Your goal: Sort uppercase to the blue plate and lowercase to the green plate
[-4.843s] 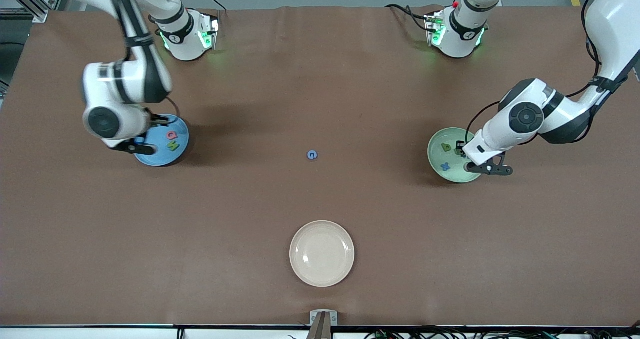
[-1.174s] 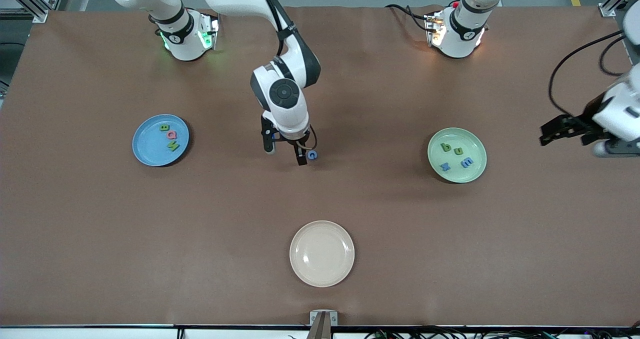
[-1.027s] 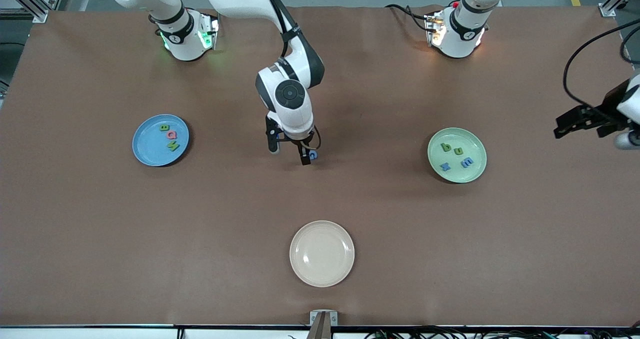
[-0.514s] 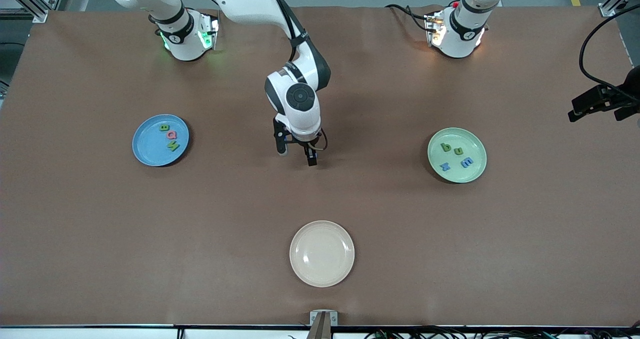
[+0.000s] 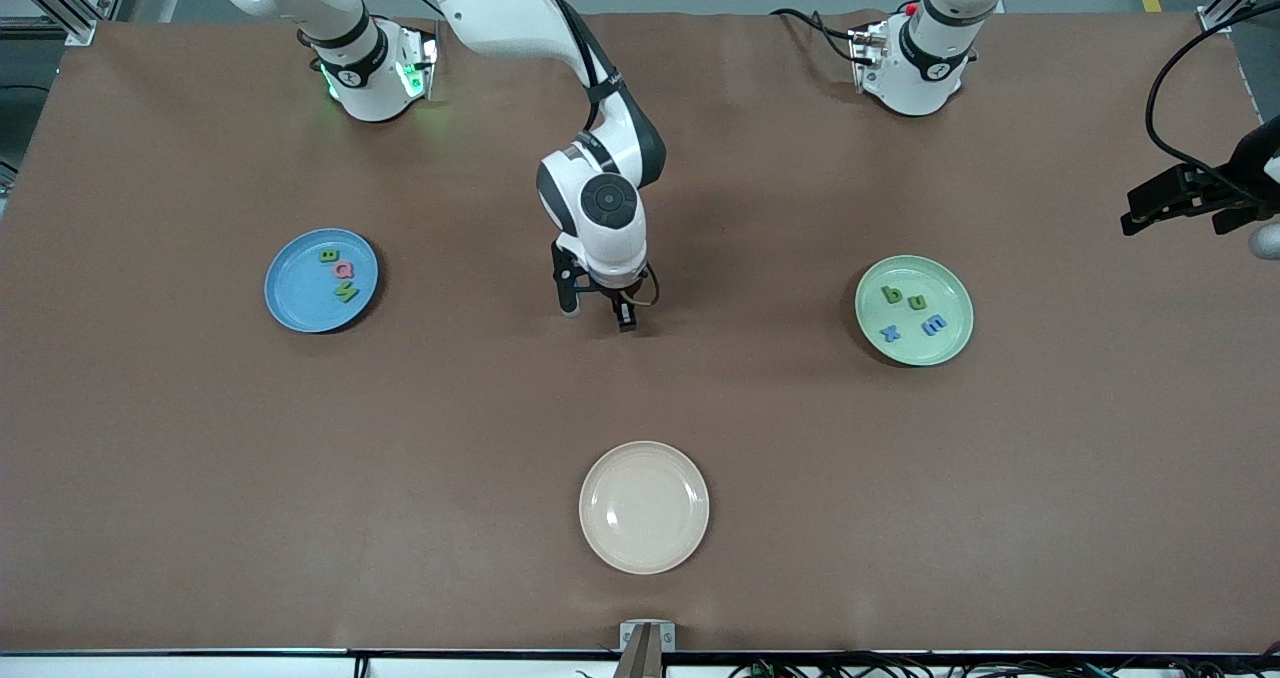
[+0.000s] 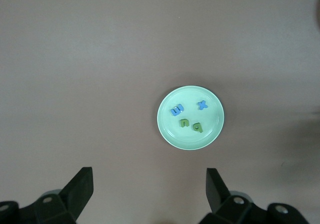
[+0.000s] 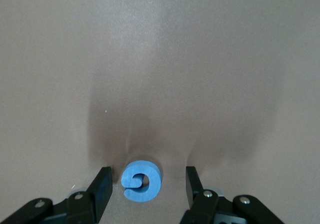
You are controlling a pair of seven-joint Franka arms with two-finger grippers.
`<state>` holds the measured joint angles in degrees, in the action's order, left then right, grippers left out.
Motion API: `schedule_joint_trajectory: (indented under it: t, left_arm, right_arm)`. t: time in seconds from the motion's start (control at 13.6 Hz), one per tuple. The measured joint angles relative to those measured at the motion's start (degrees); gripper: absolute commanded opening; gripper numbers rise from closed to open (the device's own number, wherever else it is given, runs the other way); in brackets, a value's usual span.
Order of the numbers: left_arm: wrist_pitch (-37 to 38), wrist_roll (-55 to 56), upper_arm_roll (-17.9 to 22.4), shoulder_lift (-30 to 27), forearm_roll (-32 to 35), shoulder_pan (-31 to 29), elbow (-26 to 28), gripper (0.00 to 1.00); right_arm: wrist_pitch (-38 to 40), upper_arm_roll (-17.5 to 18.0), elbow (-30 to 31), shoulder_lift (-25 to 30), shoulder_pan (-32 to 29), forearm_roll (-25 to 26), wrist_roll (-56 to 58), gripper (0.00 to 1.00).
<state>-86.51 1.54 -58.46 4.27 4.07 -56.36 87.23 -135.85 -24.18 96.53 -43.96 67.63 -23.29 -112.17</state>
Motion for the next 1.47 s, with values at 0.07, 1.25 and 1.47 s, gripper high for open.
schedule_joint_trajectory:
  t: [0.07,1.25,1.47]
  left_arm:
    - [0.00,0.00,5.38,0.00,-0.05,5.44,-0.14,0.99]
    - [0.01,-0.04,64.69,-3.11,-3.24,62.13,-0.53,0.99]
    - [0.14,-0.23,63.49,-3.74,-4.35,60.12,-0.07,0.99]
  right_arm:
    - [0.00,0.00,0.00,-0.03,0.00,0.00,-0.01,0.64]
    - [4.28,-1.20,-1.78,-0.69,-0.14,0.06,2.76,0.01]
    - [16.49,-4.86,-2.27,1.12,-0.17,0.06,12.44,0.01]
